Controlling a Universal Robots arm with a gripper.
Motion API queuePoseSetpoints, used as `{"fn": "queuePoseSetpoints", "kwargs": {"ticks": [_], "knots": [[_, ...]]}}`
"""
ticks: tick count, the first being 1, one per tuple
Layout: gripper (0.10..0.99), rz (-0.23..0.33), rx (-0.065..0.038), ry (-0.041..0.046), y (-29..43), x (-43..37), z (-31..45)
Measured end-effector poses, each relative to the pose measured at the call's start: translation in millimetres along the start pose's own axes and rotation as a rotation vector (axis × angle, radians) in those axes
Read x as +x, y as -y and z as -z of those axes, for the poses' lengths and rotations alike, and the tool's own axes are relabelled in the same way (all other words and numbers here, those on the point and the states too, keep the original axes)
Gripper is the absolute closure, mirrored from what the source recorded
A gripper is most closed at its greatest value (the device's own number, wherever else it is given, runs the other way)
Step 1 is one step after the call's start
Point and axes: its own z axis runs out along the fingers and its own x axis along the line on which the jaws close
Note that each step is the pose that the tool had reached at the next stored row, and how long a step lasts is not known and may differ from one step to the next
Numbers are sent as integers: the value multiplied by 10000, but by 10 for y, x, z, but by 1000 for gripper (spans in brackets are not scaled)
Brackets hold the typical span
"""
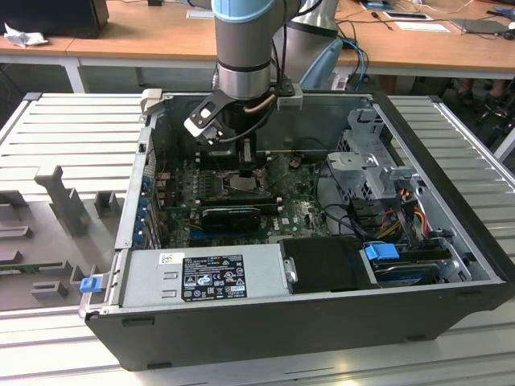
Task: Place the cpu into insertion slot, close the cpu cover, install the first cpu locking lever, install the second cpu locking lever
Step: 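Close the cpu cover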
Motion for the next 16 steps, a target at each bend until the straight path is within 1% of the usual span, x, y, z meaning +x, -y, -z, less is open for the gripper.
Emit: {"fn": "queuePoseSetpoints", "kwargs": {"ticks": [1, 3, 5, 6, 7, 8, 9, 10, 12, 13, 15, 16], "knots": [[980, 1, -1, -1, -3, 0, 49], [980, 2, 0, -1, -7, 1, 117], [980, 1, 45, -6, -112, 2, 117], [980, 0, 57, -4, -119, 2, 134], [980, -1, 59, -4, -121, 3, 170], [980, -1, 60, -6, -123, 3, 210], [980, -1, 60, -6, -127, 4, 267], [980, 0, 60, -6, -129, 4, 299], [980, 1, 59, -8, -130, 4, 309], [980, 2, 61, -5, -143, 4, 310], [980, 1, 60, -6, -220, 6, 304], [980, 0, 61, -5, -223, 7, 317]]}}
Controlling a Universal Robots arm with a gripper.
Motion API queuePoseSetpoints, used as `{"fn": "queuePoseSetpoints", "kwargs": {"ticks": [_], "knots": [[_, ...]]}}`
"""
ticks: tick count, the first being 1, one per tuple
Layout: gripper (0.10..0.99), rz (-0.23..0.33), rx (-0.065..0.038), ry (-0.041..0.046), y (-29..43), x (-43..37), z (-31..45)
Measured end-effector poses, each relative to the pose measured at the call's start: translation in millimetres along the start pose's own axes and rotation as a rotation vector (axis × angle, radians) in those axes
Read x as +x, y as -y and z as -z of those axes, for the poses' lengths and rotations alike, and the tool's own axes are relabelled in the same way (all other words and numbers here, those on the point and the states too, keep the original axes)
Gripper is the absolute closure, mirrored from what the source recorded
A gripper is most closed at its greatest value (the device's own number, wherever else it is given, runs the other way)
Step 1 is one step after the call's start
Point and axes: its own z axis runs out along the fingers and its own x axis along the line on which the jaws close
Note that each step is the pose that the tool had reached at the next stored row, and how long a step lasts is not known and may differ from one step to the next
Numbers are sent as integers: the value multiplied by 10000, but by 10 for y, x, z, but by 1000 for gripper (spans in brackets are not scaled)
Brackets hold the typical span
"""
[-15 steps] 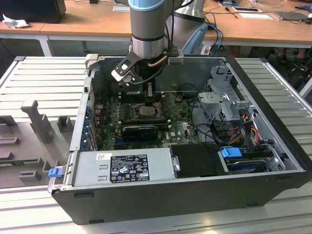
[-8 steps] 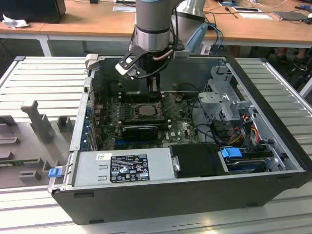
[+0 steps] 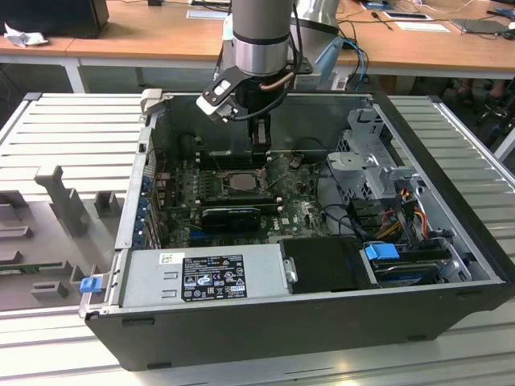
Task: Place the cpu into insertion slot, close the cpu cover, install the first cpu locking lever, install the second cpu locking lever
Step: 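Close the cpu cover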
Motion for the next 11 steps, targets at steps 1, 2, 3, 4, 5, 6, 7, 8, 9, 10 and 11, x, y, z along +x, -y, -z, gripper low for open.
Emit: {"fn": "queuePoseSetpoints", "kwargs": {"ticks": [1, 2, 3, 4, 5, 6, 7, 8, 9, 10, 11], "knots": [[980, 0, 0, 0, -2, 0, 35], [980, -1, -1, 0, -4, 1, 69], [980, 1, 0, 0, -5, 1, 77], [980, 2, -1, -4, -11, 1, 76], [980, 7, 2, -3, -38, 2, 76], [980, 54, 6, -4, -102, 3, 72], [980, 87, 18, -7, -189, 6, 61], [980, 94, 38, -4, -266, 8, 44], [980, 96, 50, -5, -319, 9, 31], [980, 103, 58, -3, -347, 9, 30], [980, 112, 66, -4, -376, 11, 28]]}}
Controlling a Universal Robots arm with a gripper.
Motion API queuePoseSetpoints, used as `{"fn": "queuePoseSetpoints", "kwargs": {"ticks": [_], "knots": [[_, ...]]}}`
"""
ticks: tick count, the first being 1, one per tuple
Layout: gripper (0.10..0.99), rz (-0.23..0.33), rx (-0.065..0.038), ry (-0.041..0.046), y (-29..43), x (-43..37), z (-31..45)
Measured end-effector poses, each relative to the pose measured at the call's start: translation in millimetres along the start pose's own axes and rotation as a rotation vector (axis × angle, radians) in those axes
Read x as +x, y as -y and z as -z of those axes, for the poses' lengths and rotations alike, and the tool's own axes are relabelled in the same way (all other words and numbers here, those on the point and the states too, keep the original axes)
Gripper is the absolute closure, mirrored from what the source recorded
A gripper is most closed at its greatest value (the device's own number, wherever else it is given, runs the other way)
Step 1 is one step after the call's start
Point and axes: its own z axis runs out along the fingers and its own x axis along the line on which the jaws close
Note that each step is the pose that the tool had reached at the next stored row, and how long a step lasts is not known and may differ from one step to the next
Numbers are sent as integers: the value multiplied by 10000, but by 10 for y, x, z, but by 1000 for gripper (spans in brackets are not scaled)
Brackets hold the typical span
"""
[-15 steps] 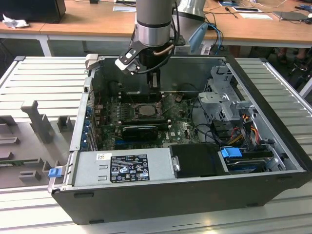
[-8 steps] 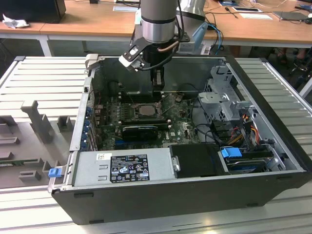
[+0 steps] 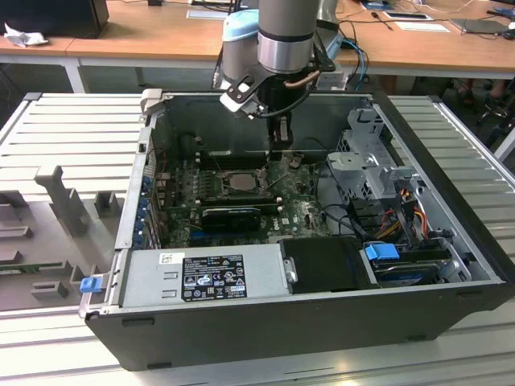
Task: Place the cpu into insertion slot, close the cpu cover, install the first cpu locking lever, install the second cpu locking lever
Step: 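Close the cpu cover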
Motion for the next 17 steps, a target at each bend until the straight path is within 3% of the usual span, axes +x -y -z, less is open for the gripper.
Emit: {"fn": "queuePoseSetpoints", "kwargs": {"ticks": [6, 17], "knots": [[980, 108, 18, -6, -218, 10, -13], [980, 153, 105, -8, -424, 16, -97]]}}
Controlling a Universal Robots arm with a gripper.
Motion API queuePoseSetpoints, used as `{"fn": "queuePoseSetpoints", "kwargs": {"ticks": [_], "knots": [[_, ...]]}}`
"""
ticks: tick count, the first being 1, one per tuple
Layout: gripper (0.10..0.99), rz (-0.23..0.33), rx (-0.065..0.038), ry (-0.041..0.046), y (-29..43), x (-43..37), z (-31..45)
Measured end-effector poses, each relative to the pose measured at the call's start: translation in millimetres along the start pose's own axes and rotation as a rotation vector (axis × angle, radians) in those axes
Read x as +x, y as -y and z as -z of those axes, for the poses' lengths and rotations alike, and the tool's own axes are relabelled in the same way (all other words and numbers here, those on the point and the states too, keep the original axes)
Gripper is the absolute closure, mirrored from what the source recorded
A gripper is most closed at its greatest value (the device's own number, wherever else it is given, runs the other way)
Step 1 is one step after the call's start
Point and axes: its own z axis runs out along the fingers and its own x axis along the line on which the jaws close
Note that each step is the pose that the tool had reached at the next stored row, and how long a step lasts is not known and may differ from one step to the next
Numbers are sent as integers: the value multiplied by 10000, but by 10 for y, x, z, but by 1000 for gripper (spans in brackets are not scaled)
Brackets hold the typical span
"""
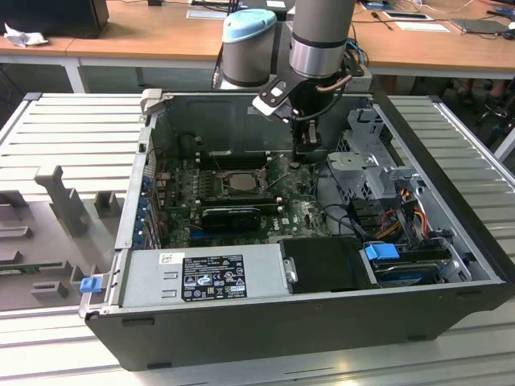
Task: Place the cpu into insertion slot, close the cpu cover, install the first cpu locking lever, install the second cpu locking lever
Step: 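Close the cpu cover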
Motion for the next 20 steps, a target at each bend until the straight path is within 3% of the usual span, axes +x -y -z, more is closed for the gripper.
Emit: {"fn": "queuePoseSetpoints", "kwargs": {"ticks": [3, 5, 7, 12, 13, 20], "knots": [[980, 13, 98, -1, -9, 0, -43], [980, 14, 402, 1, -9, 0, -43], [980, 15, 545, 1, -9, 0, -43], [980, 21, 568, -2, 105, 0, -39], [980, 26, 568, -3, 180, 0, -37], [980, 42, 560, -5, 493, 0, -31]]}}
